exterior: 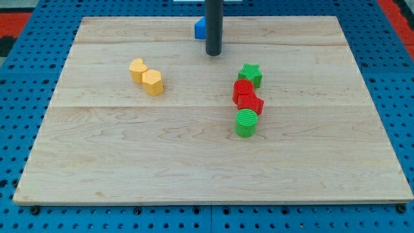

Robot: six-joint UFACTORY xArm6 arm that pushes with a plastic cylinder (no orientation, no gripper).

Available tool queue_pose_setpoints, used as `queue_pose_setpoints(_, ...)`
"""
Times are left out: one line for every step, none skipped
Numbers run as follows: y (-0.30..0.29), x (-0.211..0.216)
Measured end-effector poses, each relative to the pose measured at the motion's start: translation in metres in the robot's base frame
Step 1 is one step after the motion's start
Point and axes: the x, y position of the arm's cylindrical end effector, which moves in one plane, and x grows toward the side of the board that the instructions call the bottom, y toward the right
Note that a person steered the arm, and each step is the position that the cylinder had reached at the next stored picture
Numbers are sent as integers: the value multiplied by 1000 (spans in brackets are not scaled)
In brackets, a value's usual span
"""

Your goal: Slide the green star towards the center

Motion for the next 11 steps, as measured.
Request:
queue_pose_setpoints(16, -23)
queue_pose_setpoints(56, -16)
queue_pose_setpoints(115, 18)
queue_pose_setpoints(147, 40)
queue_pose_setpoints(114, 58)
queue_pose_setpoints(66, 89)
queue_pose_setpoints(60, 61)
queue_pose_setpoints(35, 50)
queue_pose_setpoints(-2, 80)
queue_pose_setpoints(-10, 63)
queue_pose_setpoints(-29, 42)
